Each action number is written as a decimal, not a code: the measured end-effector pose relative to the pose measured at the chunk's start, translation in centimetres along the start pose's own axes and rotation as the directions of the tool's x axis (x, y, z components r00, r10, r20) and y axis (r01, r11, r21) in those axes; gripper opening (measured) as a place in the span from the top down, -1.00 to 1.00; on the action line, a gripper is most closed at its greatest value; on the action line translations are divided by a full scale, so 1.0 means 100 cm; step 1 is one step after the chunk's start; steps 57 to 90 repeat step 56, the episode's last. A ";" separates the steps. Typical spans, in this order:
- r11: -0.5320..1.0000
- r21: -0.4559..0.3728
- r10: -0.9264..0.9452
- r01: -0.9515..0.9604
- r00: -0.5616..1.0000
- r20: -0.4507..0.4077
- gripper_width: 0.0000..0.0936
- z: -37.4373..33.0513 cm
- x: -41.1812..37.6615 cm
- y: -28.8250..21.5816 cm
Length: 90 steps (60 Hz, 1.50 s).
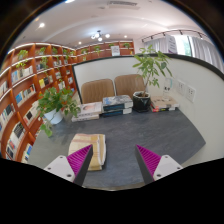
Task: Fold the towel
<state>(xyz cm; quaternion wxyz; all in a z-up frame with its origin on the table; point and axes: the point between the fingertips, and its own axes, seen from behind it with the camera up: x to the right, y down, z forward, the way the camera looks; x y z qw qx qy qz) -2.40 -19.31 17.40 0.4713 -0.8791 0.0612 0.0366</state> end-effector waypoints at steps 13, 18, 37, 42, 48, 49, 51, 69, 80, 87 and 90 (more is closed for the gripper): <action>0.999 0.026 -0.040 0.039 0.998 0.057 -0.82 -0.086 0.008 0.005; 0.997 0.047 -0.060 0.057 0.996 0.066 -0.82 -0.112 0.009 0.007; 0.988 0.090 -0.133 0.126 0.988 0.073 -0.82 -0.156 0.019 0.019; 0.985 0.088 -0.153 0.148 0.986 0.064 -0.82 -0.158 0.024 0.022; 0.985 0.081 -0.158 0.152 0.985 0.069 -0.82 -0.160 0.025 0.028; 0.985 0.080 -0.157 0.151 0.985 0.070 -0.82 -0.160 0.025 0.028; 0.986 0.079 -0.154 0.148 0.986 0.070 -0.82 -0.160 0.027 0.029; 0.985 0.082 -0.155 0.149 0.986 0.064 -0.82 -0.161 0.028 0.027; 0.985 0.082 -0.155 0.149 0.986 0.064 -0.82 -0.161 0.028 0.027; 0.985 0.082 -0.155 0.149 0.986 0.064 -0.82 -0.161 0.028 0.027; 0.985 0.082 -0.155 0.149 0.986 0.064 -0.82 -0.161 0.028 0.027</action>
